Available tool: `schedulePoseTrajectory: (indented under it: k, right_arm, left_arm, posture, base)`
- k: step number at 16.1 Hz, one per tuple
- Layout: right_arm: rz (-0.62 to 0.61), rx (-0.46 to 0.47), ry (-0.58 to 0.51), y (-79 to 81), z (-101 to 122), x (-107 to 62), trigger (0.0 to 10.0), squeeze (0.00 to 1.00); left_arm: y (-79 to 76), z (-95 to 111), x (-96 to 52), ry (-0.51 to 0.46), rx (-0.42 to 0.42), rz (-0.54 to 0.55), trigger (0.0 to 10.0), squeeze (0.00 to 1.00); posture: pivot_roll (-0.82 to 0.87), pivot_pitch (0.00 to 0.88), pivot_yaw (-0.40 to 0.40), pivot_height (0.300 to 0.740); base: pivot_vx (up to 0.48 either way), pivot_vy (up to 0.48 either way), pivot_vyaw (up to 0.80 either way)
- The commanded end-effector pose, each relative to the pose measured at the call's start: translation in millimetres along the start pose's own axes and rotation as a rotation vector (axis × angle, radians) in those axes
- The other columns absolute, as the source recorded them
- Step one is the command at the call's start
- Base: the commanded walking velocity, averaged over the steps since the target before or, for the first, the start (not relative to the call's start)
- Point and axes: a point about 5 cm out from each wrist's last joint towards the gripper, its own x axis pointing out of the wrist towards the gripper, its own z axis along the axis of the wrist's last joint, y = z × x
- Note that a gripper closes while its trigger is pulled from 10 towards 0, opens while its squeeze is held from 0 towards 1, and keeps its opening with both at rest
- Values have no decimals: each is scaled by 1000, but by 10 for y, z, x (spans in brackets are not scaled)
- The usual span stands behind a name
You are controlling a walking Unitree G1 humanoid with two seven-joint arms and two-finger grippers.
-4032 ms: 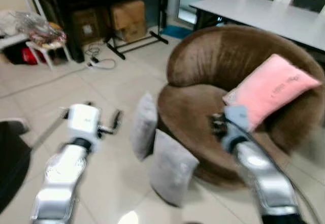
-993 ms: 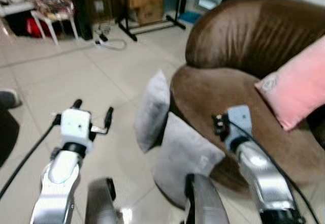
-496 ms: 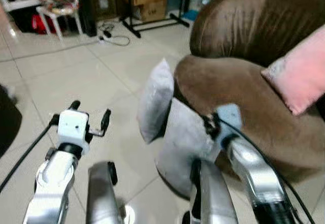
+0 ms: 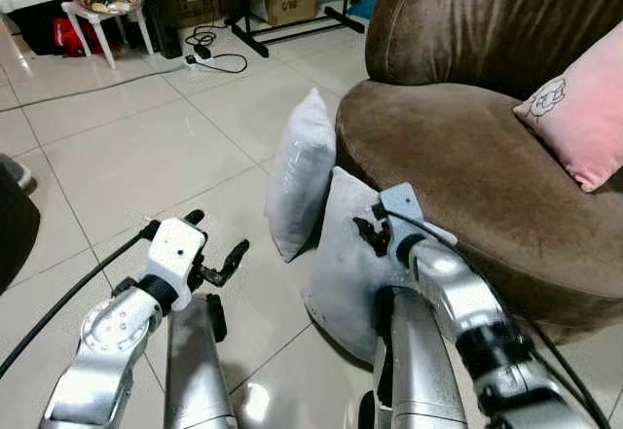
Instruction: Move the pillow to the sofa from floor
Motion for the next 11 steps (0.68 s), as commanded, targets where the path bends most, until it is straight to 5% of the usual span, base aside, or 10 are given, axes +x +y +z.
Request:
schedulePoseTrajectory:
  k: [1,6,7,8,9,11]
  right_arm:
    - [-29,-25,34,-40,-27,52,10000,1000]
    - [-222,-75,123,-228,-74,167,10000,1000]
    - [-287,-108,154,-290,-107,164,10000,839]
    - [-324,-137,179,-327,-144,154,10000,90]
    - [-319,-155,223,-321,-213,148,10000,0]
    - [-240,-157,341,-223,-429,125,10000,0]
  left_arm:
    - [1,33,-4,4,11,-42,10000,0]
    - [-50,43,-115,31,32,-115,10000,0]
    - [-70,51,-151,35,31,-134,10000,0]
    - [-81,53,-178,39,25,-146,10000,0]
    - [-94,43,-204,47,18,-162,10000,0]
    - [-141,28,-221,63,9,-200,10000,0]
  posture:
    - [-10,0,-31,417]
    - [24,0,-46,417]
    - [27,0,-46,417]
    - [27,0,-47,417]
    - [23,0,-45,417]
    - [16,0,-50,417]
  base:
    - [0,0,0]
    - [0,0,0]
    - [0,0,0]
    - [0,0,0]
    - [0,0,0]
    - [0,0,0]
